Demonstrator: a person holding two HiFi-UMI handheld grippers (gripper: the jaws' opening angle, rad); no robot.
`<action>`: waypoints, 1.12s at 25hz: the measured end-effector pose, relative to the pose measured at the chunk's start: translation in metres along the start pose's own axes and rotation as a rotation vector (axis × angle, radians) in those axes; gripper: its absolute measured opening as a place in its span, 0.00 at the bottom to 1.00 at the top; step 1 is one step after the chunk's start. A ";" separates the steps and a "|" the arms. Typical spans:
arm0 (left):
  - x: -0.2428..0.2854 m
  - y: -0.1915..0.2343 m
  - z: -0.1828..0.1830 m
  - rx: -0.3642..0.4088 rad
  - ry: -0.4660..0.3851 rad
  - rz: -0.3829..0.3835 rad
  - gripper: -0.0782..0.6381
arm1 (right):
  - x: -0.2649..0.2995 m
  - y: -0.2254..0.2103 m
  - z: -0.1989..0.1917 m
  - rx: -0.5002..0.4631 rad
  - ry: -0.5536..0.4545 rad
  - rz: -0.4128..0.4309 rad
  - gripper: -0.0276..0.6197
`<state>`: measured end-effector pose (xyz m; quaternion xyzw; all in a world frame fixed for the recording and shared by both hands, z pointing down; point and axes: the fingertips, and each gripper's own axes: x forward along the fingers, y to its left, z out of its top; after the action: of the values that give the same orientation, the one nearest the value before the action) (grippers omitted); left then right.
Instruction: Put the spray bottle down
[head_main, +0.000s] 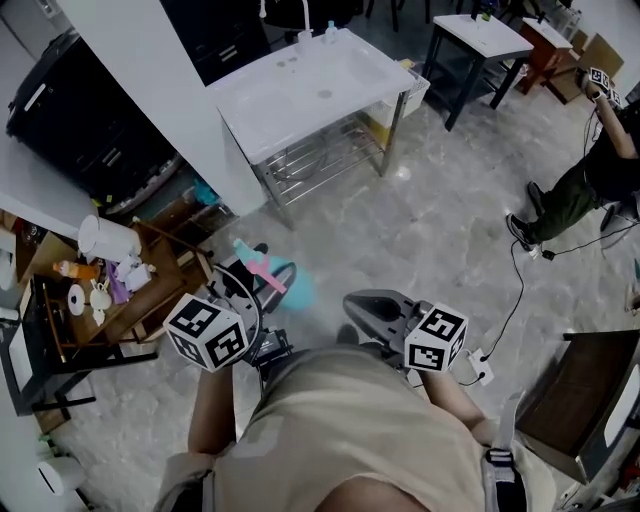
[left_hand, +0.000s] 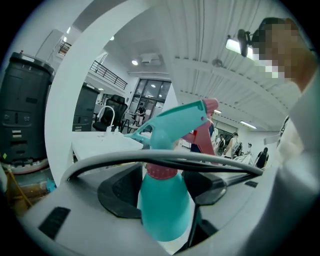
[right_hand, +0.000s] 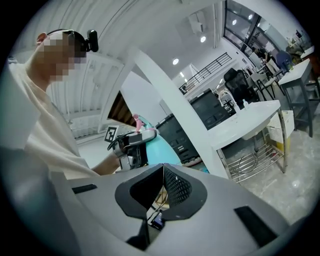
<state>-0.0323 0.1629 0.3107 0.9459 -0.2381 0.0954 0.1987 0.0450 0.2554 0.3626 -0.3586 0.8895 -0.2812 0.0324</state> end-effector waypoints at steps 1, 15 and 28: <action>0.005 0.001 0.003 0.001 -0.008 0.005 0.47 | 0.000 -0.006 0.003 -0.001 0.001 0.003 0.07; 0.034 0.034 0.034 0.009 -0.052 0.119 0.47 | -0.002 -0.043 0.023 -0.005 0.036 0.053 0.07; 0.061 0.061 0.052 0.100 -0.016 0.112 0.47 | 0.011 -0.064 0.024 0.023 0.040 0.042 0.07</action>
<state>-0.0041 0.0666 0.3009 0.9407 -0.2870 0.1104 0.1435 0.0826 0.2001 0.3776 -0.3339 0.8940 -0.2978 0.0248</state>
